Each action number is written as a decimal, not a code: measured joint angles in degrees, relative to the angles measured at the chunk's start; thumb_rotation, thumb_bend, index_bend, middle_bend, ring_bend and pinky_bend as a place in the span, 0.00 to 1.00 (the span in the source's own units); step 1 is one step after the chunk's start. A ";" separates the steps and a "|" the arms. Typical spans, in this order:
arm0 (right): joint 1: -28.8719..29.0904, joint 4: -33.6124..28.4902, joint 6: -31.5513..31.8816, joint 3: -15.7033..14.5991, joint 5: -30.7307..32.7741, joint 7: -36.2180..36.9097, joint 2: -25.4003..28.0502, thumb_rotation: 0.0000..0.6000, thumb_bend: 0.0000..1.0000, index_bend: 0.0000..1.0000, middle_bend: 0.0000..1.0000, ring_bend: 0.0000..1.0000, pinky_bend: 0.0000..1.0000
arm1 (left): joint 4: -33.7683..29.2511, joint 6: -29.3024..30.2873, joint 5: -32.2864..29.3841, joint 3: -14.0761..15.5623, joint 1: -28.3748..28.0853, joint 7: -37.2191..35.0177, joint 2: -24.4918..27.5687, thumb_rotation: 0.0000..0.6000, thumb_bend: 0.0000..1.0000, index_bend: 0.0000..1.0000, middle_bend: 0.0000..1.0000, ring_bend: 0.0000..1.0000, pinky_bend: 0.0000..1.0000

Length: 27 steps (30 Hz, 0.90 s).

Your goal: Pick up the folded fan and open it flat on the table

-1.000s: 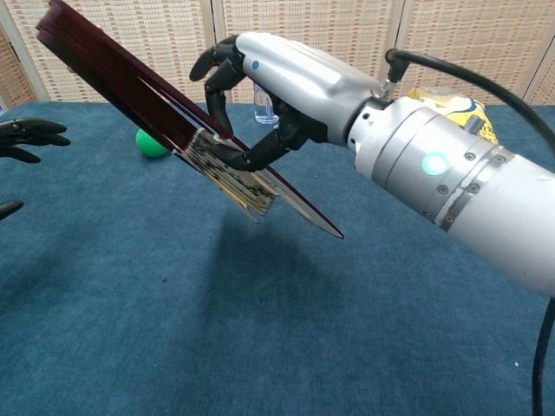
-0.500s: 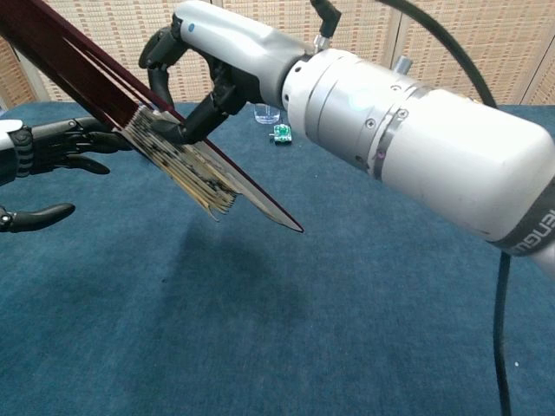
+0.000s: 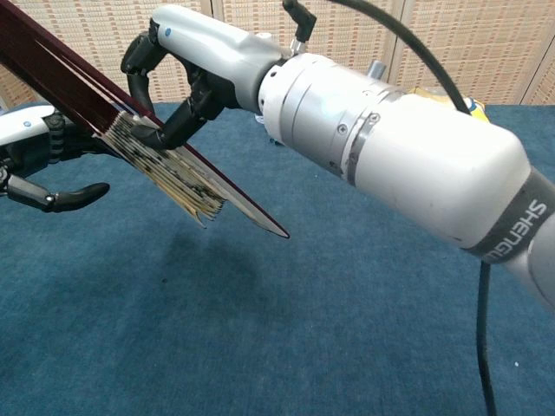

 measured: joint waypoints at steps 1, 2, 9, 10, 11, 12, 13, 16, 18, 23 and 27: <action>0.18 0.23 0.09 -0.07 0.07 0.12 -0.13 1.00 0.52 0.82 0.15 0.00 0.00 | 0.00 0.26 -0.22 -0.06 0.05 -0.08 -0.20 1.00 0.43 0.35 0.42 0.17 0.18; 0.30 0.39 0.16 -0.14 0.11 0.21 -0.21 1.00 0.52 0.82 0.15 0.00 0.00 | 0.02 0.39 -0.42 -0.12 0.08 -0.11 -0.36 1.00 0.43 0.38 0.45 0.19 0.18; 0.64 0.87 0.98 -0.35 0.32 1.15 -0.05 1.00 0.52 0.82 0.15 0.00 0.00 | 0.77 0.59 -2.09 -0.57 0.26 0.84 -1.45 1.00 0.56 0.58 0.66 0.33 0.23; 0.64 0.82 1.09 -0.43 0.31 1.18 0.11 1.00 0.52 0.82 0.15 0.00 0.00 | 0.85 0.59 -2.50 -0.71 0.31 1.19 -1.59 1.00 0.58 0.59 0.67 0.33 0.23; 0.64 0.76 1.20 -0.51 0.29 1.21 0.25 1.00 0.52 0.82 0.15 0.00 0.00 | 0.89 0.60 -2.77 -0.82 0.36 1.44 -1.67 1.00 0.59 0.60 0.67 0.33 0.23; 0.63 0.70 1.32 -0.60 0.26 1.23 0.39 1.00 0.52 0.82 0.15 0.00 0.00 | 0.91 0.61 -2.98 -0.89 0.41 1.69 -1.72 1.00 0.60 0.60 0.67 0.34 0.23; 0.60 0.58 1.46 -0.70 0.22 1.27 0.57 1.00 0.52 0.82 0.15 0.00 0.00 | 0.92 0.59 -3.26 -0.97 0.47 1.98 -1.75 1.00 0.61 0.61 0.68 0.34 0.24; 0.41 0.18 1.90 -0.90 -0.01 1.54 1.18 1.00 0.52 0.82 0.15 0.00 0.00 | 0.94 0.59 -3.97 -1.22 0.63 2.65 -1.73 1.00 0.62 0.62 0.69 0.35 0.24; 0.22 -0.07 2.17 -1.03 -0.18 1.73 1.69 1.00 0.52 0.82 0.15 0.00 0.00 | 1.03 0.74 -4.50 -1.41 0.84 2.74 -1.72 1.00 0.62 0.63 0.69 0.36 0.25; -0.58 -0.74 2.94 -1.40 -0.55 2.25 3.69 1.00 0.52 0.82 0.15 0.00 0.00 | 2.21 1.57 -6.21 -2.34 1.61 3.14 -1.76 1.00 0.63 0.63 0.70 0.36 0.25; -1.25 -1.19 3.31 -1.81 -0.65 2.29 5.66 1.00 0.52 0.82 0.15 0.00 0.00 | 3.60 2.02 -7.56 -3.16 2.20 4.69 -1.82 1.00 0.63 0.62 0.70 0.37 0.25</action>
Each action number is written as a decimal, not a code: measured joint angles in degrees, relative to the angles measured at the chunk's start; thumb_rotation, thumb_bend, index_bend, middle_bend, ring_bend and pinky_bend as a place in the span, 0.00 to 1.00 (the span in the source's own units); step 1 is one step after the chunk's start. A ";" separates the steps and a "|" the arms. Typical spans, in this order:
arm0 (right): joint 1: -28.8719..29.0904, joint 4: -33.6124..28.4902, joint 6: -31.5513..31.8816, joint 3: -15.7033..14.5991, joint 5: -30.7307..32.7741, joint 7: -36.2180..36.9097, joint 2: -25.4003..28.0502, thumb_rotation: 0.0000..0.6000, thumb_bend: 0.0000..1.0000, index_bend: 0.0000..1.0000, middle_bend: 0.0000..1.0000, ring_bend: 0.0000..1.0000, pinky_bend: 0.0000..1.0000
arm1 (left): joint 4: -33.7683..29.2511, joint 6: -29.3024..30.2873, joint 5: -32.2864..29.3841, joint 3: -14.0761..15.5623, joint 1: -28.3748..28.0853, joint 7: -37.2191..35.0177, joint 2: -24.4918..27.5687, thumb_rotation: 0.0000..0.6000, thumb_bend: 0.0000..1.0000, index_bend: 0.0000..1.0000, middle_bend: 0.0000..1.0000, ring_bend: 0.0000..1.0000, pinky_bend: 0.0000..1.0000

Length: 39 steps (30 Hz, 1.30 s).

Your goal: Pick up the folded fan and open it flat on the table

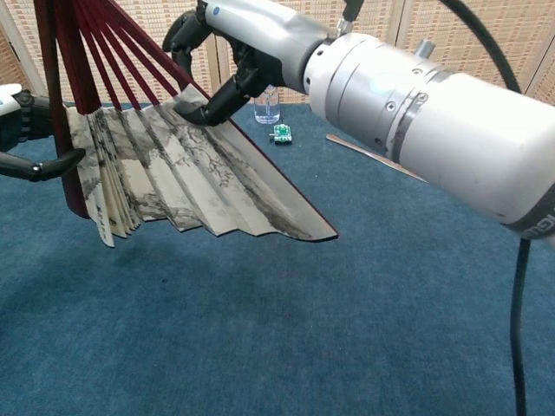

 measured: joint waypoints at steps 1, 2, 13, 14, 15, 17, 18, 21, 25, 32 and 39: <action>-0.19 -0.14 0.06 -0.14 0.03 -0.03 0.62 1.00 0.52 0.82 0.15 0.00 0.00 | 0.46 0.25 -0.21 -0.21 0.16 0.65 -0.06 1.00 0.63 0.62 0.70 0.37 0.25; -0.33 -0.26 0.09 -0.25 0.05 -0.06 1.07 1.00 0.52 0.82 0.15 0.00 0.00 | 0.83 0.49 -0.33 -0.37 0.27 1.24 -0.13 1.00 0.63 0.62 0.70 0.37 0.25; -1.34 -1.33 0.86 -0.74 -0.01 -0.19 5.08 1.00 0.52 0.82 0.15 0.00 0.00 | 6.48 2.42 -2.75 -2.95 1.26 7.55 -1.35 1.00 0.63 0.61 0.69 0.37 0.25; -1.36 -1.45 0.83 -0.76 0.03 -0.23 5.40 1.00 0.52 0.82 0.15 0.00 0.00 | 7.18 2.35 -3.05 -3.16 1.27 8.13 -1.39 1.00 0.63 0.61 0.69 0.37 0.25; -1.39 -1.57 0.80 -0.79 0.05 -0.33 5.76 1.00 0.52 0.82 0.15 0.00 0.00 | 7.94 2.29 -3.39 -3.41 1.29 8.69 -1.42 1.00 0.63 0.61 0.69 0.37 0.25; -1.50 -1.88 0.89 -0.93 -0.08 -0.84 6.71 1.00 0.52 0.82 0.15 0.00 0.00 | 9.68 2.19 -4.30 -4.07 1.35 10.01 -1.48 1.00 0.62 0.61 0.69 0.37 0.25; -1.56 -2.01 0.99 -1.03 -0.21 -1.12 7.13 1.00 0.52 0.82 0.15 0.00 0.00 | 10.32 2.18 -4.78 -4.42 1.41 10.47 -1.49 1.00 0.62 0.60 0.69 0.37 0.25; -1.85 -2.47 1.27 -1.59 -0.67 -1.83 8.34 1.00 0.52 0.82 0.15 0.00 0.00 | 11.91 2.56 -6.14 -5.67 1.69 11.66 -1.74 1.00 0.61 0.60 0.68 0.37 0.25; -2.08 -2.62 1.41 -2.80 -1.59 -2.93 9.10 1.00 0.52 0.82 0.15 0.00 0.00 | 13.69 3.05 -7.37 -6.76 1.87 12.98 -3.03 1.00 0.61 0.59 0.67 0.37 0.25; -2.29 -2.37 2.88 -4.04 -4.89 -3.91 9.12 1.00 0.52 0.82 0.15 0.00 0.00 | 17.81 3.77 -8.39 -8.28 1.47 14.76 -5.80 1.00 0.59 0.57 0.65 0.37 0.25; -2.20 -1.00 5.46 -4.29 -10.67 -3.33 8.47 1.00 0.52 0.82 0.15 0.00 0.00 | 19.10 7.16 -8.42 -10.36 1.07 13.28 -7.15 1.00 0.58 0.54 0.61 0.37 0.25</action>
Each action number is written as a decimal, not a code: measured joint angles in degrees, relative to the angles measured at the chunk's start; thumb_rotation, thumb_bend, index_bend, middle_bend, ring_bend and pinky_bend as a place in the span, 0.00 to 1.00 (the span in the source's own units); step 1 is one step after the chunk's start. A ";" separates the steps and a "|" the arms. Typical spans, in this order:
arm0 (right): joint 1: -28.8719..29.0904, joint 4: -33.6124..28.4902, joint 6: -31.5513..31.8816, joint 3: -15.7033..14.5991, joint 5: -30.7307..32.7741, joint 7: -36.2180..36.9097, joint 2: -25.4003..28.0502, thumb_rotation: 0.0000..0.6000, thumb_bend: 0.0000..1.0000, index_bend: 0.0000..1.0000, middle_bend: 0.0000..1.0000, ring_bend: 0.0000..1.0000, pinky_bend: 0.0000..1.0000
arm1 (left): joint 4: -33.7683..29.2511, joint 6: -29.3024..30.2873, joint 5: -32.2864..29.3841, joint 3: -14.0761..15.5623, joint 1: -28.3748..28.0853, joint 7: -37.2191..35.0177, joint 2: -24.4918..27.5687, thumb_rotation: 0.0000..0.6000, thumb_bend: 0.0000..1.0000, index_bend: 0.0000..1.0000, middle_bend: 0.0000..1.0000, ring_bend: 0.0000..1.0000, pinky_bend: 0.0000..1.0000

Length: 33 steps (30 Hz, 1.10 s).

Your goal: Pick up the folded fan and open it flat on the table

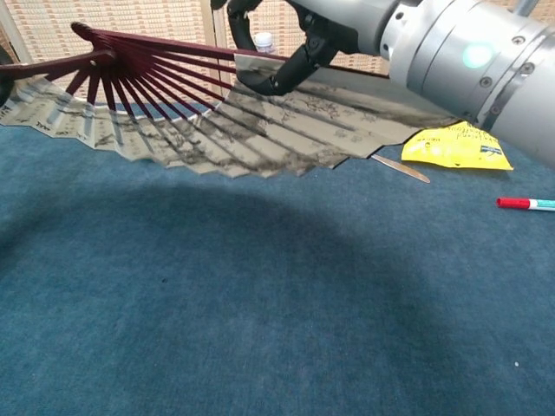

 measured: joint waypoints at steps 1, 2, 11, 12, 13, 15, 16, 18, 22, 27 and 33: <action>0.05 0.25 0.51 0.00 -1.09 0.11 -0.13 1.00 0.52 0.82 0.15 0.00 0.00 | 0.06 0.35 -0.11 -0.55 -0.18 -0.10 -0.11 1.00 0.58 0.53 0.61 0.37 0.25; 0.09 0.36 0.85 0.01 -1.75 0.17 -0.19 1.00 0.52 0.82 0.15 0.00 0.00 | 0.08 0.47 -0.24 -0.93 -0.35 -0.18 -0.16 1.00 0.58 0.53 0.60 0.37 0.25; -0.84 2.13 1.53 -2.36 -4.24 -2.51 0.53 1.00 0.52 0.81 0.15 0.00 0.00 | 3.11 -2.90 -0.88 0.60 -0.57 2.24 -1.62 1.00 0.52 0.33 0.36 0.30 0.23; -1.08 2.67 1.70 -2.80 -4.67 -2.62 0.56 1.00 0.52 0.81 0.15 0.00 0.00 | 3.70 -2.85 -0.85 1.04 -0.35 2.50 -1.91 1.00 0.52 0.29 0.31 0.28 0.23; -1.41 3.44 1.92 -3.45 -5.32 -2.67 0.58 1.00 0.52 0.81 0.15 0.00 0.00 | 4.68 -3.00 -0.79 1.42 -0.25 2.75 -2.40 1.00 0.51 0.23 0.26 0.25 0.22; -1.97 4.65 2.22 -4.49 -6.24 -2.52 0.57 1.00 0.52 0.81 0.15 0.00 0.00 | 6.58 -3.89 -0.68 2.09 -0.16 2.91 -3.36 1.00 0.51 0.17 0.20 0.22 0.21; -2.38 5.49 2.41 -5.23 -6.80 -2.31 0.53 1.00 0.52 0.81 0.15 0.00 0.00 | 7.89 -4.48 -0.56 2.59 -0.09 2.90 -4.13 1.00 0.51 0.15 0.18 0.21 0.21; -3.00 6.79 2.65 -6.29 -7.55 -1.89 0.38 1.00 0.52 0.80 0.15 0.00 0.00 | 9.73 -5.10 -0.26 3.42 0.03 2.86 -5.38 1.00 0.50 0.13 0.16 0.20 0.21; -4.45 10.36 3.60 -8.40 -9.34 -0.39 -0.69 1.00 0.52 0.76 0.15 0.00 0.00 | 13.53 -5.91 0.89 5.47 0.42 3.24 -7.80 1.00 0.50 0.04 0.08 0.16 0.20; -6.10 15.35 4.99 -10.66 -11.67 2.34 -2.74 1.00 0.50 0.52 0.15 0.00 0.00 | 17.63 -7.35 1.98 7.67 1.09 3.34 -10.57 1.00 0.50 0.00 0.00 0.09 0.19; -8.41 18.28 5.54 -12.88 -12.91 2.12 -4.01 1.00 0.32 0.03 0.02 0.00 0.00 | 20.92 -9.06 3.14 9.91 2.10 2.74 -11.93 1.00 0.48 0.00 0.00 0.01 0.17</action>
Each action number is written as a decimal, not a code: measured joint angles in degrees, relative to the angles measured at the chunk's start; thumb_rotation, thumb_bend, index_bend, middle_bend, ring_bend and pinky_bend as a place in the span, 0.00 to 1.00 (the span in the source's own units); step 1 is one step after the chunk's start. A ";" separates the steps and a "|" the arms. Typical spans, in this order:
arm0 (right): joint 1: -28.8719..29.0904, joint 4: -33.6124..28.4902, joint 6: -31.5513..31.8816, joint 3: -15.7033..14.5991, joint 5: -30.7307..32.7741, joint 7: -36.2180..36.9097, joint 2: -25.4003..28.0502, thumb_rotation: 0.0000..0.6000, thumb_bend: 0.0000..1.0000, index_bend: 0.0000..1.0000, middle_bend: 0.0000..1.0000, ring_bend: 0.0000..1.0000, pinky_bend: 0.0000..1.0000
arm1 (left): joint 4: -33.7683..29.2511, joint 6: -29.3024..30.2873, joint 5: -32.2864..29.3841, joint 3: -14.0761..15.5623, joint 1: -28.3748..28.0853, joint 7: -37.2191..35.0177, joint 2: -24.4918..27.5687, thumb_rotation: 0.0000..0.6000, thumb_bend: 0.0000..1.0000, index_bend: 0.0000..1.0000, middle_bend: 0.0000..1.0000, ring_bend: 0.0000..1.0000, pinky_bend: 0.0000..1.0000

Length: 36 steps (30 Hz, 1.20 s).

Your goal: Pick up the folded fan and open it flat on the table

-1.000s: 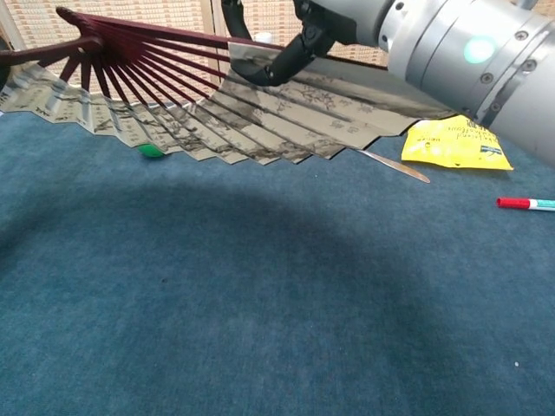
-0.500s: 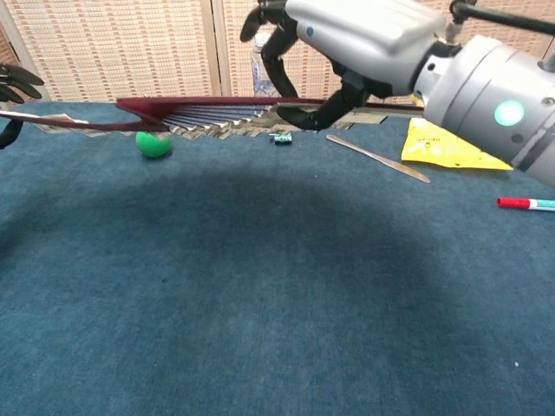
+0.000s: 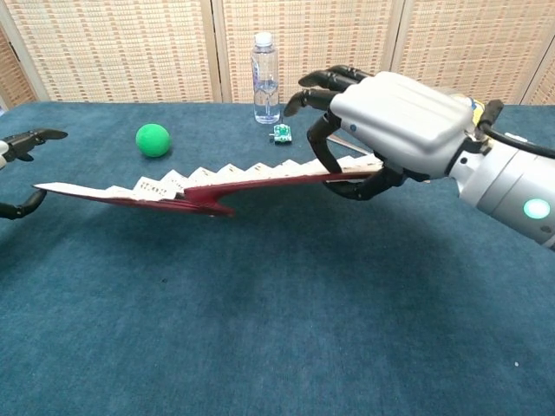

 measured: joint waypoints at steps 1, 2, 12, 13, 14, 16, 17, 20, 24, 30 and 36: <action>-0.36 -0.25 -0.35 -0.24 0.36 -0.85 0.12 1.00 0.29 0.00 0.00 0.00 0.00 | 0.36 -0.70 0.27 0.61 0.19 0.07 0.01 1.00 0.47 0.00 0.00 0.00 0.16; -0.63 -0.50 -0.59 -0.38 0.64 -1.58 0.24 1.00 0.26 0.00 0.00 0.00 0.00 | 0.59 -1.21 0.47 1.05 0.33 0.17 0.04 1.00 0.47 0.00 0.00 0.00 0.16; -2.62 -8.94 -6.36 -1.65 7.00 -13.87 5.42 0.87 0.06 0.00 0.00 0.00 0.00 | -6.19 -5.95 1.70 3.60 0.54 -1.63 6.04 1.00 0.44 0.00 0.00 0.00 0.14; -2.71 -10.17 -7.32 -1.76 8.23 -15.16 6.23 0.87 0.06 0.00 0.00 0.00 0.00 | -7.79 -6.39 1.75 3.74 0.48 -1.98 7.05 1.00 0.44 0.00 0.00 0.00 0.14; -2.80 -11.71 -8.58 -1.89 9.88 -16.78 7.26 0.86 0.05 0.00 0.00 0.00 0.00 | -9.84 -6.95 1.82 3.93 0.40 -2.39 8.41 1.00 0.44 0.00 0.00 0.00 0.14; -2.88 -13.81 -10.35 -2.09 12.35 -19.05 8.92 0.86 0.05 0.00 0.00 0.00 0.00 | -12.70 -7.75 1.90 4.19 0.28 -2.82 10.56 1.00 0.44 0.00 0.00 0.00 0.14; -2.88 -14.48 -10.97 -2.19 13.35 -19.81 9.44 0.86 0.05 0.00 0.00 0.00 0.00 | -13.78 -7.93 1.92 4.25 0.25 -2.94 11.31 1.00 0.44 0.00 0.00 0.00 0.14; -2.85 -17.38 -13.19 -2.88 18.20 -23.07 11.49 0.87 0.05 0.00 0.00 0.00 0.00 | -17.59 -7.88 2.11 4.39 0.30 -4.35 13.22 1.00 0.43 0.00 0.00 0.00 0.14; -2.63 -23.37 -15.08 -4.42 27.90 -28.63 16.43 0.85 0.04 0.00 0.00 0.00 0.00 | -23.82 -7.11 2.86 4.98 0.67 -9.38 17.22 1.00 0.43 0.00 0.00 0.00 0.14; -4.67 -29.77 -13.37 -5.64 34.90 -27.63 22.34 0.74 0.05 0.00 0.00 0.00 0.00 | -33.11 -3.38 4.76 6.71 2.60 -14.91 24.96 1.00 0.43 0.00 0.00 0.00 0.09; -13.81 -26.51 1.47 -7.67 20.36 -16.15 24.01 0.74 0.05 0.00 0.00 0.00 0.00 | -38.15 2.48 3.53 6.37 6.68 -1.94 27.92 1.00 0.43 0.00 0.00 0.00 0.05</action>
